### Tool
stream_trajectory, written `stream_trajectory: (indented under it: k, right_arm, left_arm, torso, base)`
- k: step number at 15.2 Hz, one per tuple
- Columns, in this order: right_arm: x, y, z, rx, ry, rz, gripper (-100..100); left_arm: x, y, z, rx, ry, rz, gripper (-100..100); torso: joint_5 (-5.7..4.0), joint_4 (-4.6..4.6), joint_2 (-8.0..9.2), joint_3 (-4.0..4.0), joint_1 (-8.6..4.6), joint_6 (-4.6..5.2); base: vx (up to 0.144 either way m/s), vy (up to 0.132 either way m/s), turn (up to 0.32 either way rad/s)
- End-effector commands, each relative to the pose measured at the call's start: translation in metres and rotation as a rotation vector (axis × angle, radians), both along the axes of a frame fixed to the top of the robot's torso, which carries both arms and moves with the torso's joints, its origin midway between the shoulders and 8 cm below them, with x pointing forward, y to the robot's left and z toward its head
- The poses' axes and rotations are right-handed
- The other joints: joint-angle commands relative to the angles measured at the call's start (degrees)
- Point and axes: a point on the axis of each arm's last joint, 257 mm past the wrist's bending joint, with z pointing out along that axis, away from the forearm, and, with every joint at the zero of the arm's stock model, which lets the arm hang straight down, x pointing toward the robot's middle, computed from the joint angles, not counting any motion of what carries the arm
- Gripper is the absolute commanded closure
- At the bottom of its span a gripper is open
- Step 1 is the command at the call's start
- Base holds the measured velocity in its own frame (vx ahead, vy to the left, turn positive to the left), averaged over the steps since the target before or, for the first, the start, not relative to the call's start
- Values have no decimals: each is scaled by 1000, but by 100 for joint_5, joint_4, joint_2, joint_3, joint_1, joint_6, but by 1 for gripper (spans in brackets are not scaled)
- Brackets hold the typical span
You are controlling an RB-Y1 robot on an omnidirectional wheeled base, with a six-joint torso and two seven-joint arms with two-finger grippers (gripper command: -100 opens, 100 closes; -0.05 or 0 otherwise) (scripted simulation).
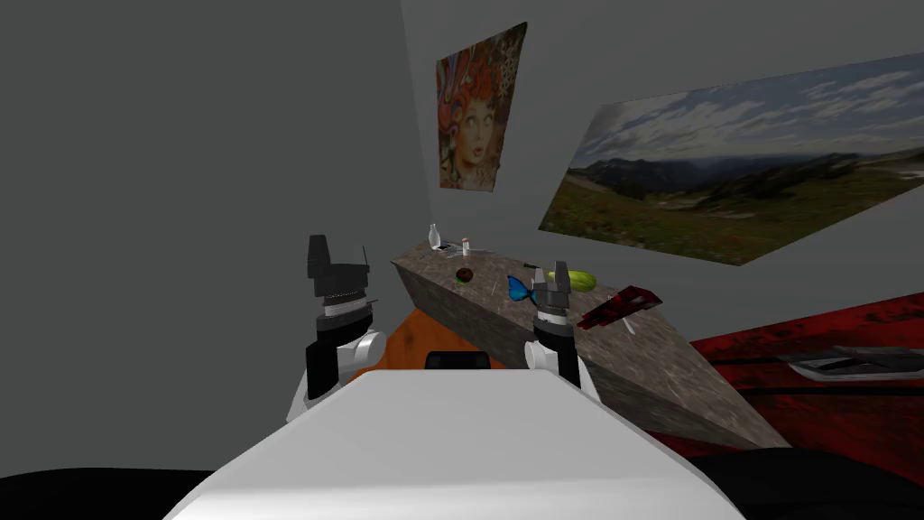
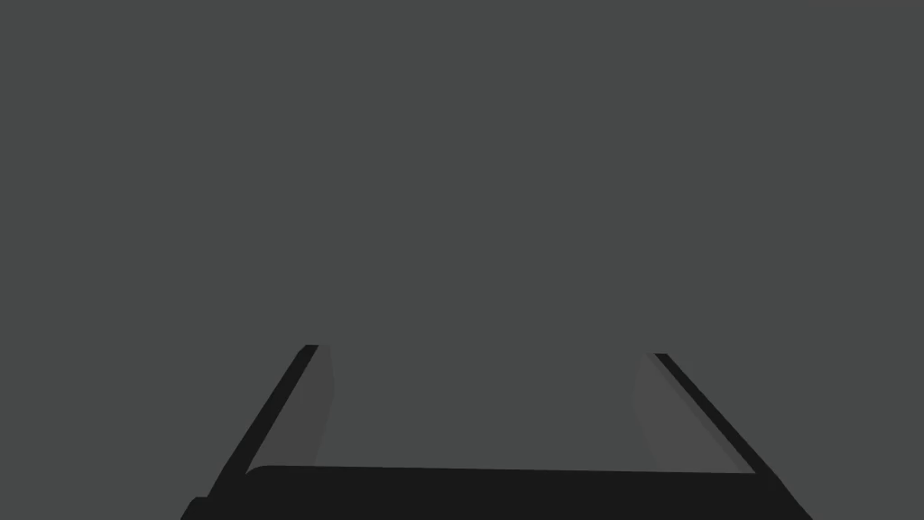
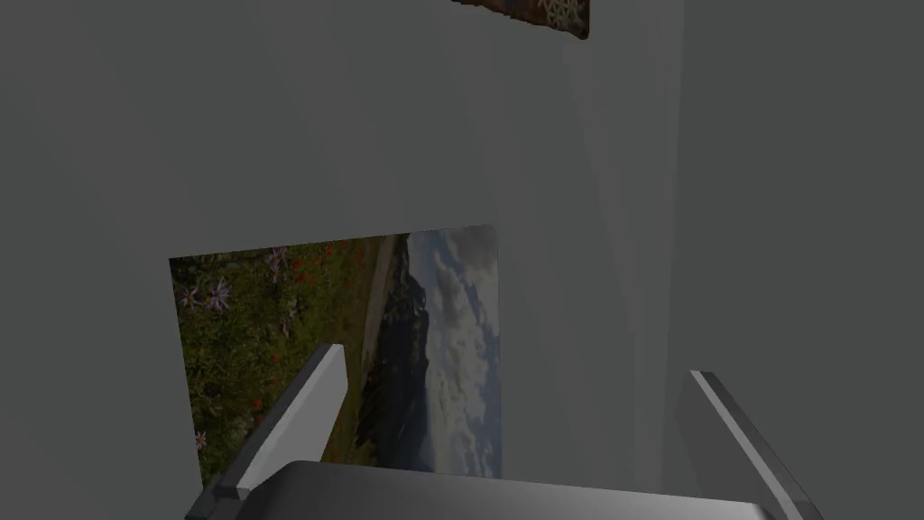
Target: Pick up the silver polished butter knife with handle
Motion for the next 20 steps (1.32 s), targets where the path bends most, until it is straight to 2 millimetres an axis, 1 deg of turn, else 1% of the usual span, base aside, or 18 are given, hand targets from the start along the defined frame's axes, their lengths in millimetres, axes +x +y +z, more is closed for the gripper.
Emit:
stream_trajectory:
  k: [1, 3, 5, 6, 8, 9, 10, 11, 12, 13, 15, 16, 17, 18, 19, 20]
  right_arm:
    - [2, 2, -4, -25, 18, 14, -100]
    - [5, 3, -7, -44, 35, 24, -100]
    - [10, 4, -18, -80, 82, 43, -100]
    - [10, 4, -18, -85, 83, 45, -100]
    - [18, 2, -34, -118, 144, 58, -100]
    - [18, 3, -34, -127, 146, 62, -100]
    - [21, 2, -44, -149, 183, 70, -100]
    - [21, 2, -44, -149, 183, 70, -100]
    - [25, 0, -54, -171, 223, 76, -100]
    - [25, 0, -54, -171, 223, 76, -100]
    - [32, -7, -77, -207, 307, 80, -100]
    - [33, -7, -78, -218, 312, 84, -100]
    - [36, -12, -91, -233, 358, 82, -100]
    - [36, -12, -91, -242, 360, 86, -100]
    - [39, -17, -104, -261, 409, 83, -100]
    - [39, -17, -104, -267, 410, 86, -100]
  left_arm:
    - [0, 0, 0, 0, 0, 0, 0]
    - [0, 0, 0, 0, 0, 0, 0]
    - [0, 0, 0, 0, 0, 0, 0]
    - [0, 0, 0, 0, 0, 0, 0]
    - [0, 0, 0, 0, 0, 0, 0]
    - [0, 0, 0, 0, 0, 0, 0]
    - [0, 0, 0, 0, 0, 0, 0]
    - [0, 0, 0, 0, 0, 0, 0]
    - [0, 0, 0, 0, 0, 0, 0]
    - [0, 0, 0, 0, 0, 0, 0]
    - [0, 0, 0, 0, 0, 0, 0]
    - [0, 0, 0, 0, 0, 0, 0]
    - [0, 0, 0, 0, 0, 0, 0]
    - [0, 0, 0, 0, 0, 0, 0]
    - [0, 0, 0, 0, 0, 0, 0]
    - [0, 0, 0, 0, 0, 0, 0]
  torso:
    - [0, 0, 0, 0, 0, 0]
    - [0, 0, -1, -1, 2, -1]
    - [1, -1, -3, -2, 5, -1]
    - [2, -1, -4, -2, 8, -1]
    - [2, -1, -6, -4, 9, -1]
    - [2, -2, -8, -4, 11, -2]
    - [3, -2, -8, -5, 12, -1]
    - [3, -2, -9, -5, 12, -1]
    - [2, -2, -10, -6, 12, -1]
    - [3, -2, -9, -6, 12, -1]
    - [3, -2, -8, -5, 15, -2]
    - [4, -3, -12, -7, 20, -3]
    - [5, -3, -13, -8, 23, -1]
    - [5, -3, -13, -8, 24, -2]
    - [5, -3, -13, -8, 22, -1]
    - [5, -3, -13, -7, 21, -2]
  base:
    - [2, 5, 20]
    - [6, 14, 32]
    - [11, 25, 44]
    - [14, 28, 39]
    - [18, 34, 67]
    - [17, 35, 54]
    - [24, 36, 50]
    - [24, 30, 38]
    - [20, 34, 47]
    - [15, 36, 48]
    - [24, 54, 98]
    - [34, 65, 83]
    - [29, 61, 75]
    - [26, 51, 51]
    - [27, 52, 78]
    - [30, 45, 65]
